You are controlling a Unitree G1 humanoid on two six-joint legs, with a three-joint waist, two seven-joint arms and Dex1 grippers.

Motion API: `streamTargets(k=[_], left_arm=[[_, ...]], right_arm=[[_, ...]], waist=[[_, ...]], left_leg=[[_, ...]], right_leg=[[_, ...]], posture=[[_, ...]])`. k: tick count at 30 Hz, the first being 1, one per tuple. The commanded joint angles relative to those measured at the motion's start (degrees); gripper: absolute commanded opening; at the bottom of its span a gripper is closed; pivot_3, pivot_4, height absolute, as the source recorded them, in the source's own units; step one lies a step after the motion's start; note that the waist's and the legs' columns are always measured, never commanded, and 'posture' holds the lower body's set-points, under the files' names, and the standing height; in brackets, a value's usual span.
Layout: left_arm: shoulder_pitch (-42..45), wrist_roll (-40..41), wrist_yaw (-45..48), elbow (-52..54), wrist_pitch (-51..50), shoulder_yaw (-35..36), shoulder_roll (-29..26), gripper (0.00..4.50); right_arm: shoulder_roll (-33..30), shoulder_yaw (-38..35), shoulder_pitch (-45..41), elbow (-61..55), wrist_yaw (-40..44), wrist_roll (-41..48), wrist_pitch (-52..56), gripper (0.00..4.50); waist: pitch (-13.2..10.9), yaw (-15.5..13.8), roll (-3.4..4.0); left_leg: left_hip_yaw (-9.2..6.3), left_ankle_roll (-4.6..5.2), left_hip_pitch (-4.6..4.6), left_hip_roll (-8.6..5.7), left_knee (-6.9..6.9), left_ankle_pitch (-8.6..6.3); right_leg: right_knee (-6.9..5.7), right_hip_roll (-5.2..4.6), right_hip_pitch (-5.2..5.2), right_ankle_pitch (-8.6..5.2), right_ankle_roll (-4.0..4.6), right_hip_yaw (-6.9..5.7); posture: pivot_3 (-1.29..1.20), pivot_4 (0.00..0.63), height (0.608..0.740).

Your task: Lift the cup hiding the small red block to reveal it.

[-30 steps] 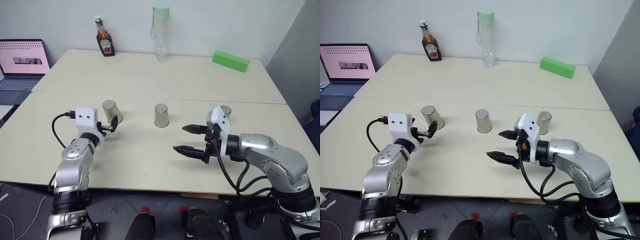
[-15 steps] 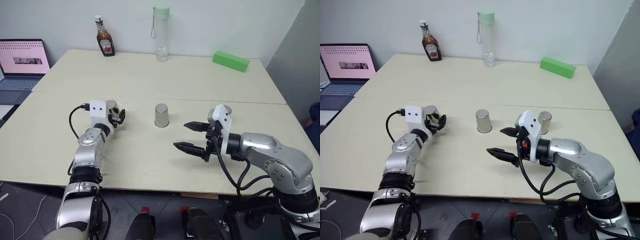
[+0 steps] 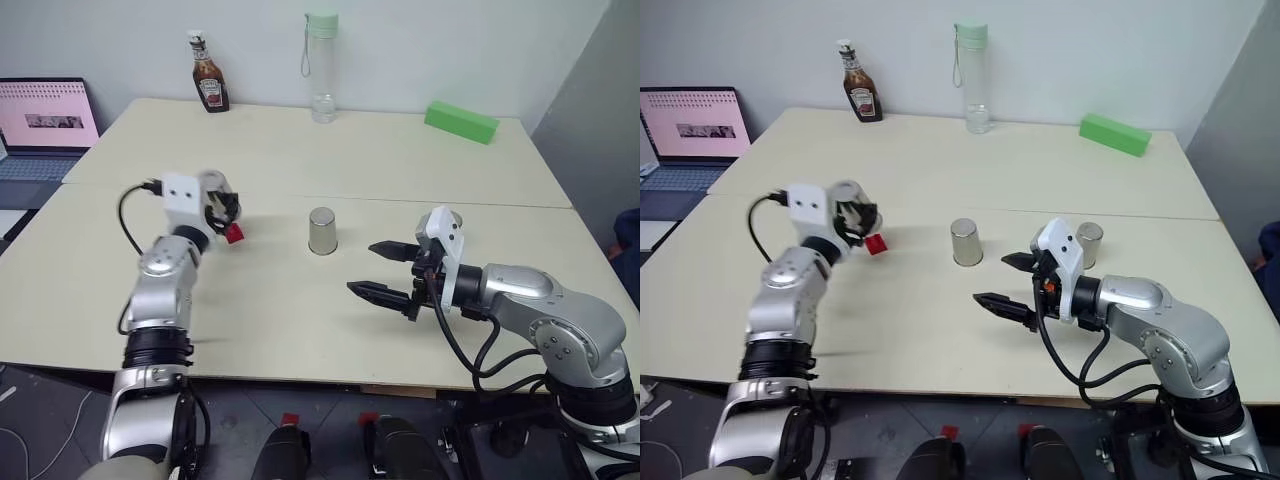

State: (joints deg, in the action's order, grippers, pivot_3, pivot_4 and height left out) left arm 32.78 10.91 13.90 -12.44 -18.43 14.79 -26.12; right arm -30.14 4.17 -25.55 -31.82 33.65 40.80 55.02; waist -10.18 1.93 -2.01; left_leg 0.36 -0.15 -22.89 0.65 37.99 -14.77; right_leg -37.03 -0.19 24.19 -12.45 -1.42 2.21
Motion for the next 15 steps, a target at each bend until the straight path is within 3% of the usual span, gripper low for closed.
streamTargets(k=[1,8,9,15], left_arm=[[-3.49,1.01,-3.47,5.46,-6.17,5.45,-2.77,2.79],[-5.53,2.85,-0.34,-2.14,-2.9,6.79,-2.62,2.79],[-5.05,2.67,-0.01,-3.95,-1.6,6.54,-2.49,3.35],[-3.55,2.43,1.83,-12.13,4.08,6.01,-2.49,4.49]], right_arm=[[0.58,0.0,-1.01,-0.8,0.21,0.55,-0.89,4.5],[0.96,0.26,-1.55,-0.35,0.31,0.38,-0.83,4.5],[0.89,0.18,-1.61,-0.4,0.34,0.43,-0.71,4.5],[0.52,0.02,-1.76,-0.59,0.42,0.76,-0.06,4.5]], waist=[[0.0,0.04,0.0],[0.01,-0.86,-0.02],[0.01,-0.99,-0.03],[0.04,-1.35,-0.07]], left_leg=[[0.0,0.0,0.02,0.01,-0.01,0.0],[-0.09,-0.01,0.03,-0.02,0.08,0.02],[-0.07,-0.01,0.02,-0.05,0.09,0.02],[0.01,-0.01,-0.01,-0.05,0.07,0.01]], right_leg=[[-0.01,0.0,0.0,-0.02,-0.02,-0.01],[-0.04,0.0,-0.06,-0.03,-0.04,-0.12],[-0.03,-0.02,-0.06,-0.03,-0.04,-0.12],[0.04,-0.07,-0.03,0.02,-0.01,-0.07]], posture=[[0.0,0.15,0.74],[0.0,0.15,0.74],[0.0,0.15,0.74],[0.0,0.15,0.74]])
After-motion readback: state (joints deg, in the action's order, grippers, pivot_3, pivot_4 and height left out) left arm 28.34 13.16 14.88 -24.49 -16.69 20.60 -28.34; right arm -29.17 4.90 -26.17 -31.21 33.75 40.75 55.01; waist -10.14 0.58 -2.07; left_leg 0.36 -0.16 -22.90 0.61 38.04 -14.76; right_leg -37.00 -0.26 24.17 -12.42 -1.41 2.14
